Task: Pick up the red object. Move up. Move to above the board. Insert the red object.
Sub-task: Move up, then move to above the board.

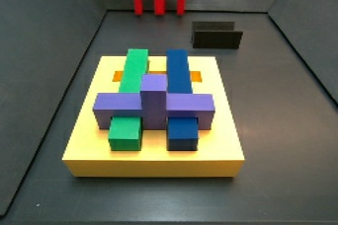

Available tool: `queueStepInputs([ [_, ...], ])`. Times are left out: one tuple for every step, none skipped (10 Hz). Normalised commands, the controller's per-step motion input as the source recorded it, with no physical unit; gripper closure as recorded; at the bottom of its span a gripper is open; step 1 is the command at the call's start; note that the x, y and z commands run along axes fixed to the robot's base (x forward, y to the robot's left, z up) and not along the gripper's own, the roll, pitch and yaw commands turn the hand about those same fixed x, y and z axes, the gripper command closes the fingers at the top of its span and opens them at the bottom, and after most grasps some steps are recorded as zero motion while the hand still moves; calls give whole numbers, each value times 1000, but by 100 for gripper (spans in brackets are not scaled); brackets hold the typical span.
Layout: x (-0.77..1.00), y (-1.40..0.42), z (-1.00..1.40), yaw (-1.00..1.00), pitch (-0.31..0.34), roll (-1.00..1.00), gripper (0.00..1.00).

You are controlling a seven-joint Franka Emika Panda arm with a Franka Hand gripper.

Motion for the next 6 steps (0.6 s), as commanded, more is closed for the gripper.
queueStepInputs([
  [-69, -14, 668, 37, 25, 7, 100],
  [-26, -15, 268, 25, 16, 58, 100],
  [0, 0, 1400, 0, 0, 0, 100],
  [-24, -2, 1400, -6, 26, -31, 100],
  [-51, -11, 1400, -3, 40, -5, 100],
  [33, 8, 1400, 2, 40, -5, 100],
])
